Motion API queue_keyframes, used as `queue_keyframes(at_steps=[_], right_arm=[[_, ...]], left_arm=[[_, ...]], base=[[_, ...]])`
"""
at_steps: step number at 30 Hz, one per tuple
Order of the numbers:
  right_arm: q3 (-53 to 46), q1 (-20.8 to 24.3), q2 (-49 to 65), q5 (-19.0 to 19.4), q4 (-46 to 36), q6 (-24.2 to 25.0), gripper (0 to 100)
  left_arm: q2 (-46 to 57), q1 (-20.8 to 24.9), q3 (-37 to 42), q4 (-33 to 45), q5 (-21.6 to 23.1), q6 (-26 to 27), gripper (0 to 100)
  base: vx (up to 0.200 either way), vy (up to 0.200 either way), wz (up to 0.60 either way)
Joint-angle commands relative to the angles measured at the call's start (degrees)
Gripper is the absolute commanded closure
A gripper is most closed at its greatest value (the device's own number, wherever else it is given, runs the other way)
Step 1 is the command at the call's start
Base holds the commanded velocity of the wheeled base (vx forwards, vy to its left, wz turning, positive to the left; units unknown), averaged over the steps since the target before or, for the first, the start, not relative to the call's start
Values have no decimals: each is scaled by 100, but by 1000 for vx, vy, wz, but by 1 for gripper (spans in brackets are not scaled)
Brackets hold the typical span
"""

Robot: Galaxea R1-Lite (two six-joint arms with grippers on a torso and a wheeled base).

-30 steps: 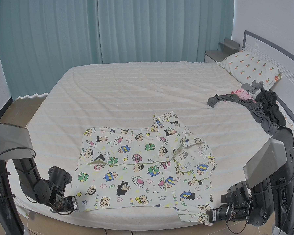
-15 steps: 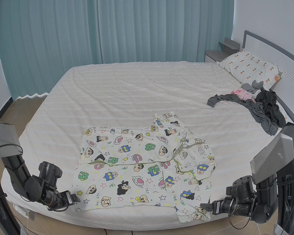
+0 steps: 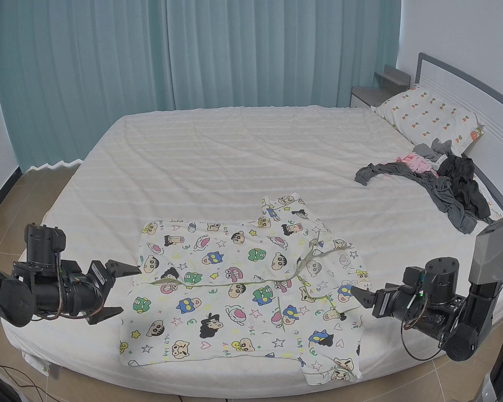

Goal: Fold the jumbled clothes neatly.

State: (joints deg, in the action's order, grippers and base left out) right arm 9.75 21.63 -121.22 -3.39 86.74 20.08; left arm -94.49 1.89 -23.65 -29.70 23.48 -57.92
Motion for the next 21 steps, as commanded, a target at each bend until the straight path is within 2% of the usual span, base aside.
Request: queue_keyframes(at_steps=[1, 4, 10, 16, 21], right_arm=[[71, 35, 169, 5, 1, -4, 0], [71, 17, 134, 5, -8, 5, 0], [106, 17, 81, 5, 1, 40, 0], [255, 52, 2, 14, 1, 286, 0], [387, 43, -42, 5, -16, 444, 0]], left_arm=[[282, -57, 27, -45, 34, -53, 0], [282, -57, 97, -177, 43, -53, 0], [273, -57, 220, -423, 25, -53, 0], [176, -57, 247, -449, 43, -71, 0], [159, -40, 343, -836, 60, -115, 0]], base=[[200, 0, 0], [200, 0, 0], [0, 0, 0], [0, 0, 0], [0, 0, 0]])
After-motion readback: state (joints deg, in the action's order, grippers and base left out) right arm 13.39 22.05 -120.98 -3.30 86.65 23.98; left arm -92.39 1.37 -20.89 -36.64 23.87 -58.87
